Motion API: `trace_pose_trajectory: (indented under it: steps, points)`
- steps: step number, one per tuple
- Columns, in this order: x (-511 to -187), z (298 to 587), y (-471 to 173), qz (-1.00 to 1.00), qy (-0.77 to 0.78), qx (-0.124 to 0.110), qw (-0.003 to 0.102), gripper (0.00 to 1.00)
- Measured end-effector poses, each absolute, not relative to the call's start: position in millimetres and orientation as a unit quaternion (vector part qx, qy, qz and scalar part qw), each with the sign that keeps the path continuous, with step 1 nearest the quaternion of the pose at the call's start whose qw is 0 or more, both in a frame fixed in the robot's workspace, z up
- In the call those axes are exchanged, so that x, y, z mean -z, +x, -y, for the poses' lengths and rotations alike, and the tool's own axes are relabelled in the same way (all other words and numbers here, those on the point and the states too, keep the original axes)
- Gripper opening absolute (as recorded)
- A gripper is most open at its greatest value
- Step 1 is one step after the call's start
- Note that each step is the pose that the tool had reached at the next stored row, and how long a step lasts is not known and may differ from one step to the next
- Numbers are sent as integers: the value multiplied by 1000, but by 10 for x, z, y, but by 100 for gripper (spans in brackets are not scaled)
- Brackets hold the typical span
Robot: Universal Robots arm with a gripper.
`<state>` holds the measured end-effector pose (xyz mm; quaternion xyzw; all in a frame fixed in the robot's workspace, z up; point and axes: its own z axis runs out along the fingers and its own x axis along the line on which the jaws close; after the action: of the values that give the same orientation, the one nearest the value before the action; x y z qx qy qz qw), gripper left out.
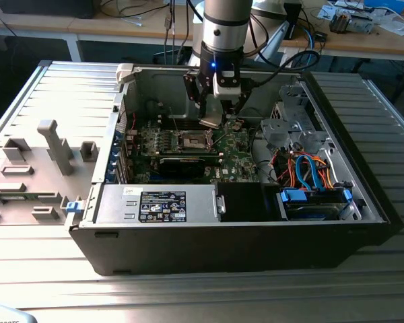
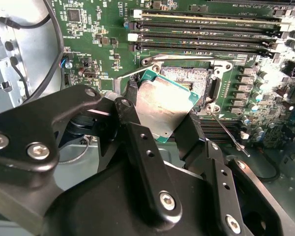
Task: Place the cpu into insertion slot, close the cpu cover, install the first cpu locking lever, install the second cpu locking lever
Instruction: 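Place the cpu into insertion slot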
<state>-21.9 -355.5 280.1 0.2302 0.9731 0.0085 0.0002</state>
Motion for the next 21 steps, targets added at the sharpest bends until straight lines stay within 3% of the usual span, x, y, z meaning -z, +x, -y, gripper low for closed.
trace_pose_trajectory:
  steps: [21]
  points:
    - [-2783,3555,-220,-972,236,-9,0,55]
